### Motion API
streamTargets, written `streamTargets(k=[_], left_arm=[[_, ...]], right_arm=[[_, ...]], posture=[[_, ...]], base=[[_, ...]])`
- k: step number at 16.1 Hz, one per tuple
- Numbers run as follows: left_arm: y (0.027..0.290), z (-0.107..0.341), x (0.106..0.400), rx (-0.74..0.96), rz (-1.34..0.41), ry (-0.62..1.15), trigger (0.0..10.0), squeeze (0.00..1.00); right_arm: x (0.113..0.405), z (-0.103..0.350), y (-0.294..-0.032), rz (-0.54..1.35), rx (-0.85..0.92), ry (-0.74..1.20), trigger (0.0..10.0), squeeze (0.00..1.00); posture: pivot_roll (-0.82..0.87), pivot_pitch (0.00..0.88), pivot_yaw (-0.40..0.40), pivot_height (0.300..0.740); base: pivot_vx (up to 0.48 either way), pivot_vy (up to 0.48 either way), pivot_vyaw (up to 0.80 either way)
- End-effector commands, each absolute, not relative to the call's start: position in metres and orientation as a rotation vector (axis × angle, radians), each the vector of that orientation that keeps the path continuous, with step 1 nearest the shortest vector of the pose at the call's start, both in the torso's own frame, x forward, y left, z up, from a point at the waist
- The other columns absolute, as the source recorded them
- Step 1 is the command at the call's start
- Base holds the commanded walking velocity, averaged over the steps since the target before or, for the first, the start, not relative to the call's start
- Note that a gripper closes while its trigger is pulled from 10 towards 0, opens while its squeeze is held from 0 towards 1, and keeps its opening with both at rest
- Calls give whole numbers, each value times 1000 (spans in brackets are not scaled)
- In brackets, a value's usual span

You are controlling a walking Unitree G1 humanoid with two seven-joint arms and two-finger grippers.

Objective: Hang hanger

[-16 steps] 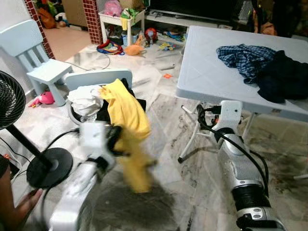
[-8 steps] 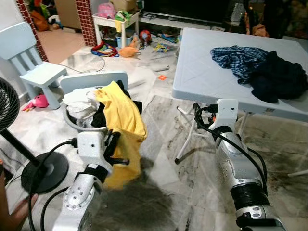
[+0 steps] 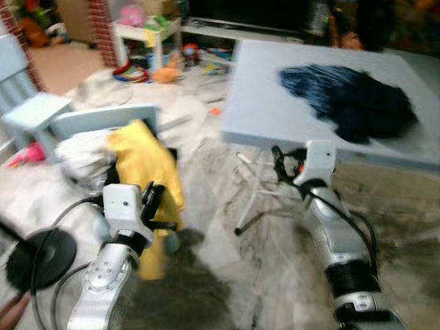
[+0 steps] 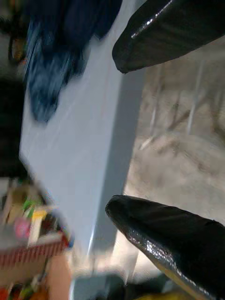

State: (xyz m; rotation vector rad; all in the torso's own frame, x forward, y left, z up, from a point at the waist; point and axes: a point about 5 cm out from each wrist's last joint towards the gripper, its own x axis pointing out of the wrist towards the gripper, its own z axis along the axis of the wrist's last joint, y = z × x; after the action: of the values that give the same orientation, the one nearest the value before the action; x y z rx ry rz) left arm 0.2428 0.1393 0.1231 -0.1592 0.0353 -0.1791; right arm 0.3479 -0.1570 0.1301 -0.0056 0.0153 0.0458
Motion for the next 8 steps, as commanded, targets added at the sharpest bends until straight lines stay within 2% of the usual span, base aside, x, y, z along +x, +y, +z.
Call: streamTargets(k=[1, 8], left_arm=[[136, 127, 243, -150, -203, 16, 10000, 0], [133, 127, 246, -156, -212, 14, 10000, 0]], right_arm=[[348, 131, -160, 35, 0, 12, 10000, 0], [348, 130, -160, 33, 1, 14, 10000, 0]], posture=[[8, 0, -35, 740], [4, 0, -33, 740]], base=[[0, -398, -800], [0, -381, -800]])
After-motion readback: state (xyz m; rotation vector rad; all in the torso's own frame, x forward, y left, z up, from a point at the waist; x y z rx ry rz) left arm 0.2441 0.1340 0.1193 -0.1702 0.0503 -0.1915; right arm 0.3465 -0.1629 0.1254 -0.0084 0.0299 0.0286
